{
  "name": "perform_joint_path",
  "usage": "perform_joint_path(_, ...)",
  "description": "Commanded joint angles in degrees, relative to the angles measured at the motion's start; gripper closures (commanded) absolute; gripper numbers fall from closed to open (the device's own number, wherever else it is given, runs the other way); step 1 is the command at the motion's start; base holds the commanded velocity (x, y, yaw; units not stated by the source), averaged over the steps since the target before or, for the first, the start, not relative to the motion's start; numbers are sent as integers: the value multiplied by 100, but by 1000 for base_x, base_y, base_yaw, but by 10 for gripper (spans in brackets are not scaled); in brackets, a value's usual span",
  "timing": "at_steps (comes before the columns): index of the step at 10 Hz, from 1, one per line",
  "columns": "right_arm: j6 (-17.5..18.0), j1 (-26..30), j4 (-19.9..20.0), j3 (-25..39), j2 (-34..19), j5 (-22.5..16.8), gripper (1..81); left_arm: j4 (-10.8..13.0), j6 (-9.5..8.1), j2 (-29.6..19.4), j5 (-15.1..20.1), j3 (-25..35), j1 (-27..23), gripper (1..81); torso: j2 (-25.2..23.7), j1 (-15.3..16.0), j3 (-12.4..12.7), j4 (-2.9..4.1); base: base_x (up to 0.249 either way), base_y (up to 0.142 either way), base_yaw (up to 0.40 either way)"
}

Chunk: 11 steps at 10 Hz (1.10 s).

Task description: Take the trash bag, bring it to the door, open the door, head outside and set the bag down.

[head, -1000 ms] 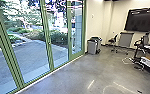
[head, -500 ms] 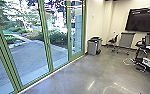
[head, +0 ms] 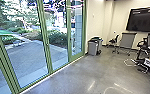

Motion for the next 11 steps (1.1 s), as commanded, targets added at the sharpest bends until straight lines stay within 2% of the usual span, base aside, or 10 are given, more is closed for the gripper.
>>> perform_joint_path(1, 1, 225, -3, 5, 25, -332, 10, 44, 51, 15, 380, 22, -274, 811, 0, 0, 0, 0, 143, -63, 0)
perform_joint_path(11, 1, 259, -12, -21, 33, -332, 10, 53, 51, 24, 389, 21, -275, 811, 0, 0, -2, 0, 144, -71, 0)
